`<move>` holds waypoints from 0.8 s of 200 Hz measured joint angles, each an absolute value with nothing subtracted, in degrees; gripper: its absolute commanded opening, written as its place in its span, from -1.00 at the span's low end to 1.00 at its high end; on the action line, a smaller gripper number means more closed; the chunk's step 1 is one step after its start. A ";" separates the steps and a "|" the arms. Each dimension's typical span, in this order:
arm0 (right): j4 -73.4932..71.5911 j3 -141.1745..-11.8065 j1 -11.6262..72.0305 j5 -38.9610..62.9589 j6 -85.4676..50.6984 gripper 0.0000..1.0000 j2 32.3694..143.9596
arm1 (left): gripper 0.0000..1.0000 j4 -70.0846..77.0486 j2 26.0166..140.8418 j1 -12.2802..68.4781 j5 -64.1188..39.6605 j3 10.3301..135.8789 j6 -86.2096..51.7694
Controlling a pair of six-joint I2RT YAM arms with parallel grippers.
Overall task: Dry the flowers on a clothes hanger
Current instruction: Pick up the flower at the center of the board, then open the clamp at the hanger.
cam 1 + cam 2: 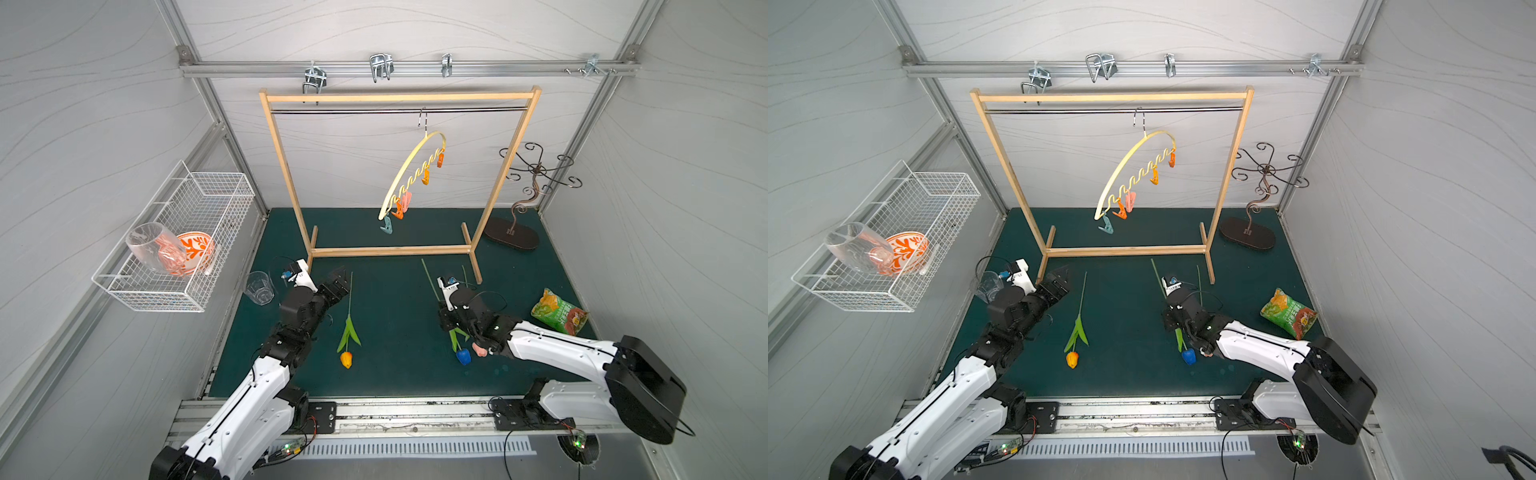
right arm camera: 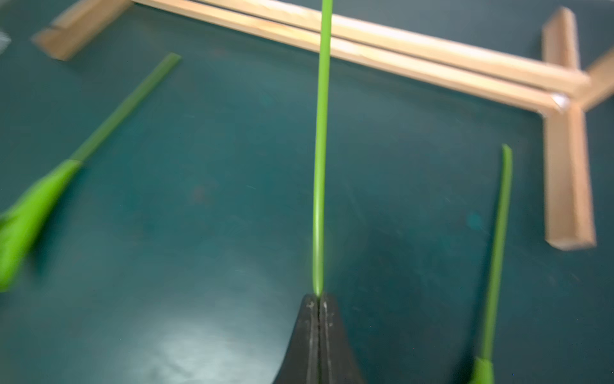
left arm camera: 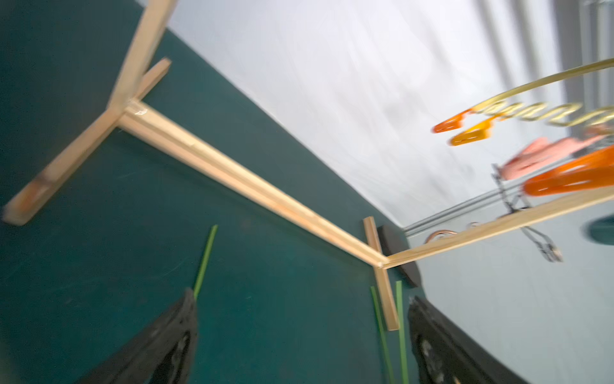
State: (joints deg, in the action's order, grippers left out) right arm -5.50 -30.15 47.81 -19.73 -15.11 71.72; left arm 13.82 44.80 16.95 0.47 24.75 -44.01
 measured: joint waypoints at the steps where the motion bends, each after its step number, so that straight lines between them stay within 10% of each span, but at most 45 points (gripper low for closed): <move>1: -5.52 -30.06 47.72 -19.75 -15.18 -1.00 71.70 | 0.98 14.11 44.91 16.95 0.21 25.08 -43.94; 160: -8.82 -28.64 46.15 -17.80 -15.62 -1.00 67.55 | 0.75 18.24 75.53 33.61 -20.12 64.25 -29.52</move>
State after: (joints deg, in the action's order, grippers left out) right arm -8.82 -28.64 46.15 -17.80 -15.62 67.55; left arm 18.24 75.53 33.61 -20.12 64.25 -29.52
